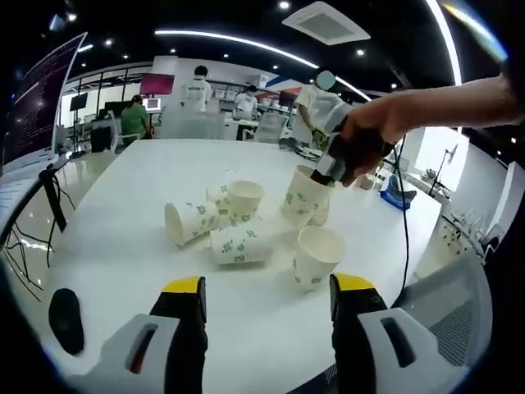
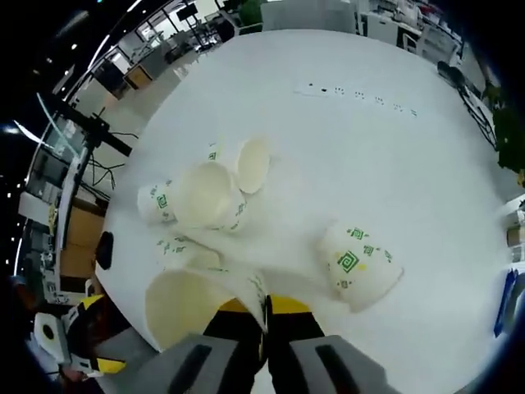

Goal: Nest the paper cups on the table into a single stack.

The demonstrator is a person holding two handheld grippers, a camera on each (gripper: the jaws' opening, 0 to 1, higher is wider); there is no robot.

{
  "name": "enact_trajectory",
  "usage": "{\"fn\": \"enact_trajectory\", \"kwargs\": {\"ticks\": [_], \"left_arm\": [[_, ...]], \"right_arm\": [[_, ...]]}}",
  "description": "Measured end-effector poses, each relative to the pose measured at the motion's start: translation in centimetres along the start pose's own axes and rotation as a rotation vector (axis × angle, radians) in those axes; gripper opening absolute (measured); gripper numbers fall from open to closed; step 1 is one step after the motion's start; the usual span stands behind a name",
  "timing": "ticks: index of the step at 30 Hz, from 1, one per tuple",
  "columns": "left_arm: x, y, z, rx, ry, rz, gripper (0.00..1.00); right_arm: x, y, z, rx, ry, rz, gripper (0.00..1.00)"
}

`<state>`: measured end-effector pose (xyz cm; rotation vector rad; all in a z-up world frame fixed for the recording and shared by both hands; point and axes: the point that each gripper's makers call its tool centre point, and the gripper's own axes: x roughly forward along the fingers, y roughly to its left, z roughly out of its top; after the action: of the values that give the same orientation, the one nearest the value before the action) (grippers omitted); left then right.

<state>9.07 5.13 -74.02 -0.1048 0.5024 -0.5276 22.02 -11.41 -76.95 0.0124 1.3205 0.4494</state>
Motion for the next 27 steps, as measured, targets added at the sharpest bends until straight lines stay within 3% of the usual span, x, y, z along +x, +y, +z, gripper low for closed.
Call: {"fn": "enact_trajectory", "kwargs": {"ticks": [9,19,27], "left_arm": [[0.0,0.0,0.0,0.004,-0.005,0.001,0.60],[0.0,-0.2,0.1,0.006,-0.007,-0.002,0.60],[0.2,-0.2,-0.1,0.009,-0.002,-0.006,0.60]], "right_arm": [[-2.8,-0.2,0.8,-0.042,-0.030,0.007,0.00],[-5.9,1.1,0.7,-0.143,-0.035,0.027,0.00],[-6.9,3.8,-1.5,-0.259,0.010,0.056,0.00]]}}
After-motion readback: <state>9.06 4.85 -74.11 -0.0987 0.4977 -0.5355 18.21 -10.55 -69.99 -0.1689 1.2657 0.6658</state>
